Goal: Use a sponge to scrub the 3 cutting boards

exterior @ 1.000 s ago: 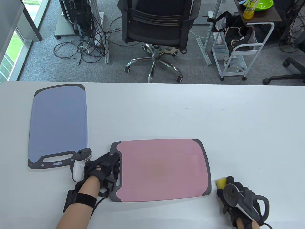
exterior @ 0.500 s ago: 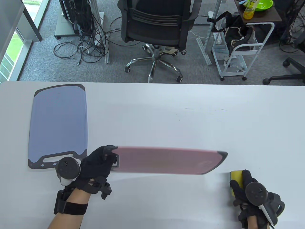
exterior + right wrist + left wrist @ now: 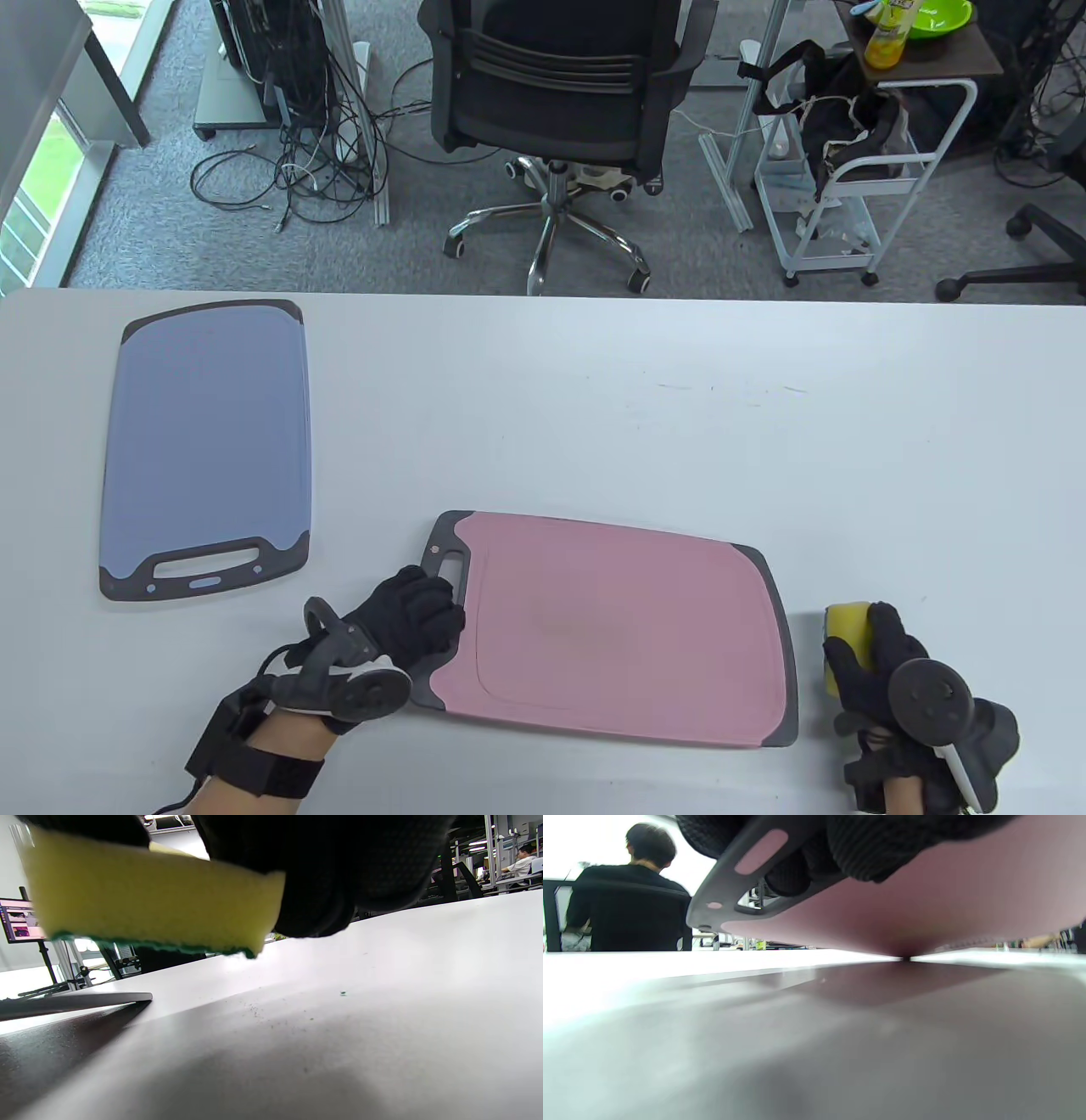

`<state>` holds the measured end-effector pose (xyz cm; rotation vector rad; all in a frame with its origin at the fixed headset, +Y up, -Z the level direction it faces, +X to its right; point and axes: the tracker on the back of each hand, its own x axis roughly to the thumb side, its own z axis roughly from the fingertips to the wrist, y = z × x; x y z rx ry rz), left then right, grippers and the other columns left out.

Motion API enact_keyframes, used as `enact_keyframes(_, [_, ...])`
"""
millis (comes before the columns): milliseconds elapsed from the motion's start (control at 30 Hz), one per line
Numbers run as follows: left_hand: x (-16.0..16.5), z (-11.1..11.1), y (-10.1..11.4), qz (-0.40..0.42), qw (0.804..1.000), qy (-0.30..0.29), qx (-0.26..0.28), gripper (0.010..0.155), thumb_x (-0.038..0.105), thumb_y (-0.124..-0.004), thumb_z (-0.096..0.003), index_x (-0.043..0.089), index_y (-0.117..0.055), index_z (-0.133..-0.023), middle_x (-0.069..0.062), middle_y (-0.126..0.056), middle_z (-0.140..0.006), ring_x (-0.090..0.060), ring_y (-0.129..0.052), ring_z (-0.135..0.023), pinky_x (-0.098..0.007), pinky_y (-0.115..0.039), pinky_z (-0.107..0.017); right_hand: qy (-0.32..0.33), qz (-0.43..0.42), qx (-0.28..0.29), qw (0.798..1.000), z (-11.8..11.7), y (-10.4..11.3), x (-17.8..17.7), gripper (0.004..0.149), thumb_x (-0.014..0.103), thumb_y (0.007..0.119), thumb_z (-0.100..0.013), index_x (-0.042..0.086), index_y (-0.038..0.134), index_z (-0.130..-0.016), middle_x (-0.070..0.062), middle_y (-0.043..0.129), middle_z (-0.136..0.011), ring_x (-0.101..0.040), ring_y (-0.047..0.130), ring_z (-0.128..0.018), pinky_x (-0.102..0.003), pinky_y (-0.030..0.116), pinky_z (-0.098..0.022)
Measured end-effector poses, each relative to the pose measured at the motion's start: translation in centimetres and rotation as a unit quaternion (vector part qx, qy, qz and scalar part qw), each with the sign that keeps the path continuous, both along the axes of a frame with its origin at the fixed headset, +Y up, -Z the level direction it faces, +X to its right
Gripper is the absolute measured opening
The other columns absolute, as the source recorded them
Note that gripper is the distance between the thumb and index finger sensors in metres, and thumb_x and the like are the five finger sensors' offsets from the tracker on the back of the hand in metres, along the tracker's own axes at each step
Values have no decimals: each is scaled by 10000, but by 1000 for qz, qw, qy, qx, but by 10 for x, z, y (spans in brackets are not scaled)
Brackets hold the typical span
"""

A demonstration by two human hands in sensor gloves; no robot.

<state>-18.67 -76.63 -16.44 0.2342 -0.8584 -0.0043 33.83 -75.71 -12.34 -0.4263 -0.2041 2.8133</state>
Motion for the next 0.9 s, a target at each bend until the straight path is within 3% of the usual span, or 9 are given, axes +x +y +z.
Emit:
enact_keyframes(167, [-1, 5, -4, 11, 1000, -5, 23, 438, 388, -794, -561, 334, -581, -940, 123, -758, -937, -158, -774, -1032, -510, -624, -795, -3, -6, 5, 1000, 3, 0, -4, 747, 585, 757, -466, 119, 634, -1036, -109, 856, -802, -258, 918, -565, -458, 791, -473])
enact_keyframes(333, [2, 0, -6, 14, 1000, -11, -11, 447, 431, -788, -571, 338, -575, -953, 135, -757, -945, -153, -775, -1033, -501, -632, -795, 32, 20, 11, 999, -16, 10, -36, 748, 582, 758, -469, 110, 633, -1035, -116, 853, -804, -264, 916, -567, -465, 788, -472])
enact_keyframes(400, [3, 0, -6, 10, 1000, -12, -17, 452, 441, -784, -568, 340, -571, -953, 138, -756, -945, -151, -779, -1031, -495, -640, -795, 64, 36, 8, 997, -30, 16, -64, 747, 616, 721, -496, 128, 616, -1051, -87, 850, -817, -227, 921, -576, -429, 805, -475])
enact_keyframes(433, [2, 0, -6, 9, 1000, -13, -15, 453, 444, -788, -567, 342, -572, -952, 140, -757, -945, -147, -780, -1030, -492, -638, -797, 126, 111, -29, 985, -41, 22, -88, 747, 641, 681, -521, 137, 592, -1064, -64, 839, -832, -196, 923, -589, -403, 818, -482])
enact_keyframes(467, [2, 2, -6, 13, 1000, -21, -11, 456, 450, -793, -566, 342, -576, -952, 141, -760, -943, -146, -780, -1028, -489, -635, -797, 111, 77, -13, 991, -50, 23, -114, 747, 618, 717, -489, 137, 613, -1050, -81, 843, -823, -225, 918, -583, -432, 801, -485])
enact_keyframes(533, [2, 4, -5, 14, 999, -28, -9, 465, 457, -803, -563, 341, -580, -954, 136, -762, -944, -149, -779, -1027, -492, -628, -797, 172, 31, 3, 985, -68, 30, -160, 739, 590, 751, -485, 101, 657, -1031, -114, 870, -787, -250, 927, -548, -452, 801, -458])
enact_keyframes(633, [2, 7, -5, 19, 999, -40, -5, 475, 468, -811, -563, 337, -580, -957, 133, -763, -943, -154, -776, -1024, -498, -621, -797, 221, 57, -15, 973, -89, 38, -221, 741, 602, 735, -491, 111, 645, -1039, -103, 866, -798, -240, 927, -557, -443, 804, -464])
enact_keyframes(800, [2, 9, -4, 22, 998, -62, -1, 491, 480, -837, -558, 333, -594, -959, 122, -771, -940, -164, -778, -1015, -513, -608, -795, 269, 58, -83, 958, -118, 29, -318, 741, 602, 727, -495, 109, 638, -1042, -108, 861, -806, -246, 925, -564, -447, 800, -470])
enact_keyframes(900, [3, 9, -4, 16, 998, -62, -4, 495, 485, -849, -551, 330, -608, -955, 120, -785, -929, -166, -798, -1002, -513, -628, -791, 275, 99, -87, 952, -121, 21, -343, 740, 599, 729, -490, 110, 640, -1039, -108, 855, -801, -246, 919, -567, -451, 796, -474])
